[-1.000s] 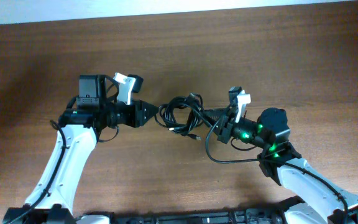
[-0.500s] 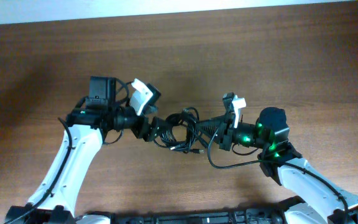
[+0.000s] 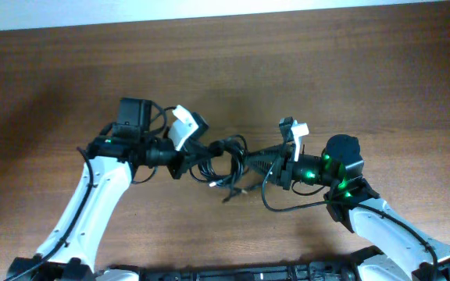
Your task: Untangle cables
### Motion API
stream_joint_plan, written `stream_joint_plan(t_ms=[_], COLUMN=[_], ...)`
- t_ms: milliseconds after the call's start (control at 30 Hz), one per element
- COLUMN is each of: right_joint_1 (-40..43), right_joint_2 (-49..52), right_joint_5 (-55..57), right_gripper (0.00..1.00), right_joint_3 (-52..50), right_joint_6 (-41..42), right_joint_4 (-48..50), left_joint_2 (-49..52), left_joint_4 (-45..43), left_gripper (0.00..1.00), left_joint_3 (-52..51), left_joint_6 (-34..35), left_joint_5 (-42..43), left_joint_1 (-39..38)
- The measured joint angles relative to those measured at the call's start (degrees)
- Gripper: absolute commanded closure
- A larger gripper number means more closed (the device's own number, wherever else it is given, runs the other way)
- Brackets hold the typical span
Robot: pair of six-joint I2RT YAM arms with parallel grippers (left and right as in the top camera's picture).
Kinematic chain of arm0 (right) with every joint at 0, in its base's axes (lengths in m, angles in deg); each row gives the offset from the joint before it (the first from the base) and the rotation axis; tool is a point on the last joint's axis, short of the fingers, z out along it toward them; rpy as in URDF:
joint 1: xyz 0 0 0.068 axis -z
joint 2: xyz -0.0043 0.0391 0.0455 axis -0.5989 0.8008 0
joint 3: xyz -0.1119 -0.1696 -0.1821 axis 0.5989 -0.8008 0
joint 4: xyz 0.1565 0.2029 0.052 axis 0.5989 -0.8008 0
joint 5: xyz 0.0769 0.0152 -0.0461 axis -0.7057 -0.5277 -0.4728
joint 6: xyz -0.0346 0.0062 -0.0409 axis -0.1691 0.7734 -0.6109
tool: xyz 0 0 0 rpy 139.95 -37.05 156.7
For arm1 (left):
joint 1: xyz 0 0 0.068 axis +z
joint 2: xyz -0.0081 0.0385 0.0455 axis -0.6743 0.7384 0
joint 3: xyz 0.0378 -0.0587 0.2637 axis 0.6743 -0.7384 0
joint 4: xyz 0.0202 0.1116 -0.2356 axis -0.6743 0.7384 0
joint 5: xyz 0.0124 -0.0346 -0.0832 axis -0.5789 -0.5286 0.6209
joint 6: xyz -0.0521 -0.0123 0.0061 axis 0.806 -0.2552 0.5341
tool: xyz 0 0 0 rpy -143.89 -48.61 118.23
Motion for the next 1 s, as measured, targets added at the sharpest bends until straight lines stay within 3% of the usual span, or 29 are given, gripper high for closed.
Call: stream_joint_plan(t_ms=[167, 233, 300, 367, 400, 467, 667, 833, 1000], right_joint_1=[-0.22, -1.2, -3.63, -7.21, -9.35, -13.51, -20.68, -20.83, -20.87], right_joint_2=[0.0, 0.0, 0.0, 0.0, 0.0, 0.0, 0.39, 4.15, 4.57], right_joint_5=[6.32, 7.52, 8.61, 10.67, 12.09, 15.17, 27.23, 30.95, 31.98], right_gripper=[0.04, 0.28, 0.43, 0.49, 0.58, 0.64, 0.64, 0.46, 0.43], right_joint_3=[0.0, 0.0, 0.0, 0.0, -0.07, -0.26, -0.26, -0.26, -0.26], right_joint_6=[1.11, 1.55, 2.01, 3.93, 5.86, 9.35, 15.93, 16.28, 13.51], right_joint_4=[-0.2, -0.2, -0.26, 0.11, 1.33, 5.75, 9.77, 7.34, 1.86], left_joint_2=[0.0, 0.0, 0.0, 0.0, 0.0, 0.0, 0.0, 0.0, 0.0], left_joint_4=[-6.27, -7.23, -7.23, -7.23, -7.23, -7.28, -7.26, -7.26, -7.78], left_gripper=[1.0, 1.0, 1.0, 1.0, 1.0, 1.0, 1.0, 1.0, 1.0], left_joint_3=[0.0, 0.0, 0.0, 0.0, 0.0, 0.0, 0.0, 0.0, 0.0], left_joint_6=[15.82, 20.68, 22.62, 23.82, 24.22, 24.83, 26.18, 27.17, 35.87], left_joint_5=[-0.59, -1.11, -1.11, -1.11, -1.11, -1.11, -1.11, -4.33, -13.25], left_joint_1=[8.24, 9.86, 9.81, 9.7, 9.7, 9.7, 9.25, 5.55, 5.51])
